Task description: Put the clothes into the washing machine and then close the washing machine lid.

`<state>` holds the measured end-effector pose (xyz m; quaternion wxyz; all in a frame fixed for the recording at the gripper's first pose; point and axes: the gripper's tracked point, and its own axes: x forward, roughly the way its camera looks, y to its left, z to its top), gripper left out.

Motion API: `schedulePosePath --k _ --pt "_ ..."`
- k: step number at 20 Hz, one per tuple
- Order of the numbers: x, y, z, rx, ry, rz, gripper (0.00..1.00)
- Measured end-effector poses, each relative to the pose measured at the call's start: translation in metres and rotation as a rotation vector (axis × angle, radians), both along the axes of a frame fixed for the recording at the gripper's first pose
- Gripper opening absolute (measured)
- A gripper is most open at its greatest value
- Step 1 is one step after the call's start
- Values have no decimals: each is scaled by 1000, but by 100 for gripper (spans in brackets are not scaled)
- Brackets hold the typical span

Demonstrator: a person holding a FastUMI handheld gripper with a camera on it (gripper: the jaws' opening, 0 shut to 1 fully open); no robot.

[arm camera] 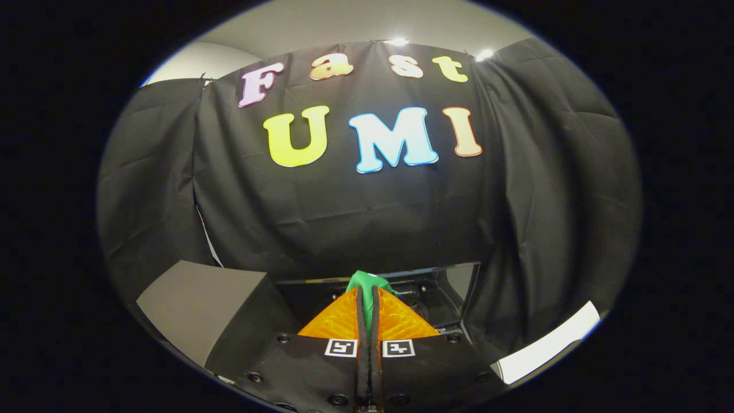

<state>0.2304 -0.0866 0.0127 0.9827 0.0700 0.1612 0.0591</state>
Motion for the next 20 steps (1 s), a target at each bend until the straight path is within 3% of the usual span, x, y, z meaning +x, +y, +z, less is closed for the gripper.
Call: schedulePosePath --k 12,17,20 --pt "-17 -22 -125 21 252 -13 2" --pt "-30 -13 -156 32 308 16 11" --pt "-32 -11 -165 -2 310 19 78"
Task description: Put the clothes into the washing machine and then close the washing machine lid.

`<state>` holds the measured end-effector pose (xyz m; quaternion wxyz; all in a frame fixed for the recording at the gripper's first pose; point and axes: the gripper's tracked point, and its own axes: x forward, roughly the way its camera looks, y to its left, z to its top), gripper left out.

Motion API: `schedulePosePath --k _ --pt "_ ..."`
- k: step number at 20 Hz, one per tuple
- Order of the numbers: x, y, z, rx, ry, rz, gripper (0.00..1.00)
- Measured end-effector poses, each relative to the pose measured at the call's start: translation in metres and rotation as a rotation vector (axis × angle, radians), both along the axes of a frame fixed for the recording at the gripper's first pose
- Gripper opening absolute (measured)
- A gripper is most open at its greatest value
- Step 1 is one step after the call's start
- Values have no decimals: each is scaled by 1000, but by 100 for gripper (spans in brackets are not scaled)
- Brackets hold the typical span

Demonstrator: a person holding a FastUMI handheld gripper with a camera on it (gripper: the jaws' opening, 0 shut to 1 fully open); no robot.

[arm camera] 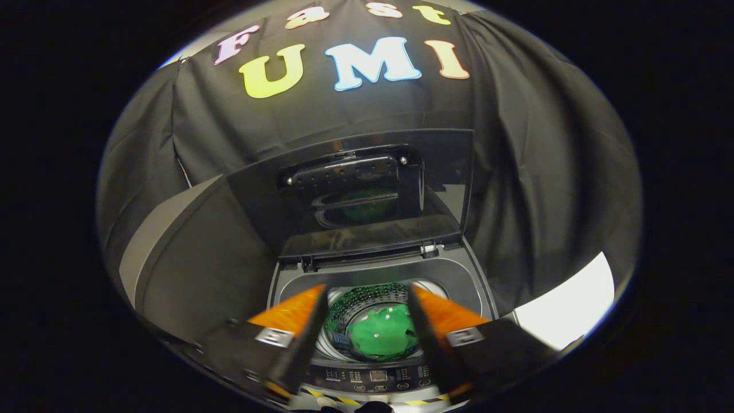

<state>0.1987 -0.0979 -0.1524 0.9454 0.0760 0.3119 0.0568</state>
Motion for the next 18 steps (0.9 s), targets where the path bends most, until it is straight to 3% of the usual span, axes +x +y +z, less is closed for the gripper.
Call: schedulePosePath --k 1,6,18 --pt "-3 -1 -1 -21 0 2 100" --pt "3 8 6 -50 -36 18 98" --pt "69 6 117 -56 -362 -13 98"
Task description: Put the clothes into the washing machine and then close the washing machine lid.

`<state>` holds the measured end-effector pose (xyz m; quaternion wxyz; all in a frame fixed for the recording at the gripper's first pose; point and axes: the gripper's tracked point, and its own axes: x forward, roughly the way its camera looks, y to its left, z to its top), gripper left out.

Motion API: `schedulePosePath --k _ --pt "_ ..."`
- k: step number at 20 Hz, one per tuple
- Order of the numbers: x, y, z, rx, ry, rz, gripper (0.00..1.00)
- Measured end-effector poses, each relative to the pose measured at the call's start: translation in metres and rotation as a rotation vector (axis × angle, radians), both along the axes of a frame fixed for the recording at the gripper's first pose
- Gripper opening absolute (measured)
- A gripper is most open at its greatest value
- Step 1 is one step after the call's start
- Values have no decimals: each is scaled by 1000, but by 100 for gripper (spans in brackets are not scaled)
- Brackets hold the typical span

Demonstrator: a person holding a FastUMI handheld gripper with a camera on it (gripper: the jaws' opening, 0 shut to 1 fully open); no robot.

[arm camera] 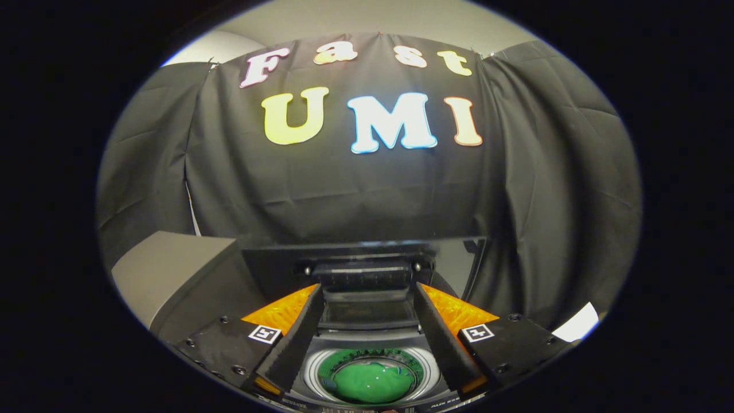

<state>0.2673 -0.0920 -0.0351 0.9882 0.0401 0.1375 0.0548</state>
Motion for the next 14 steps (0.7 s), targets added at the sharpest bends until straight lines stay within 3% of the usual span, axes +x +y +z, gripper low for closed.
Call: schedulePosePath --k 7,14 --pt "56 2 32 -31 -73 3 98" --pt "106 12 30 -24 -61 17 98"
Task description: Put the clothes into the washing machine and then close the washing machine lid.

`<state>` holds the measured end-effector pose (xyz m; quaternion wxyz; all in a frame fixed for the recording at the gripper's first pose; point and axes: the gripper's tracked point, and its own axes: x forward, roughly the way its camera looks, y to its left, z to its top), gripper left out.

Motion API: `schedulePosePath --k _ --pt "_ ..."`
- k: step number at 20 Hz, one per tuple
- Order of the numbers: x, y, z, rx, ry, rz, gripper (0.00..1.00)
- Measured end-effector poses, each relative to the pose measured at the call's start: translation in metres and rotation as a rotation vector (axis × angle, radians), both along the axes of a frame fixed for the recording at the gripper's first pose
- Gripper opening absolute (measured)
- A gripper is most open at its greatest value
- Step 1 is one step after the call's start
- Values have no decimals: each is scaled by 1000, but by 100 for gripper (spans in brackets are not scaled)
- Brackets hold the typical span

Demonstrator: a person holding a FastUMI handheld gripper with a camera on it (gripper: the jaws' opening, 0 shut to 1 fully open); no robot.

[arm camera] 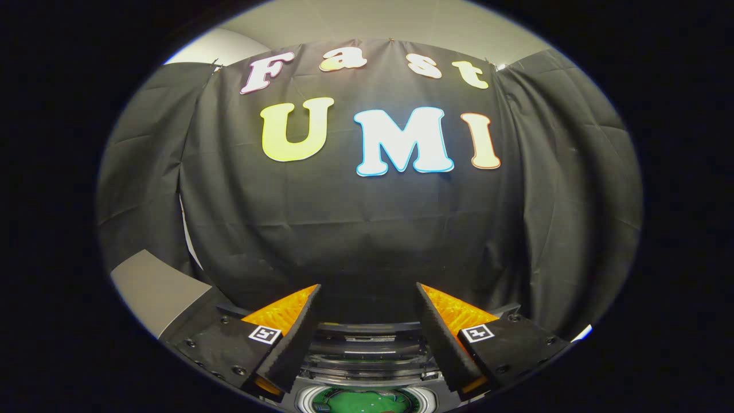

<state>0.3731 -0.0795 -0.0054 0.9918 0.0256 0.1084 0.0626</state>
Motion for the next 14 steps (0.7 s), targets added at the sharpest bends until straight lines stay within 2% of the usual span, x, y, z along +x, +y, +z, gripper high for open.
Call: schedulePosePath --k 8,14 --pt "23 0 -35 -33 103 -10 98" --pt "20 -2 -31 -10 79 -21 100"
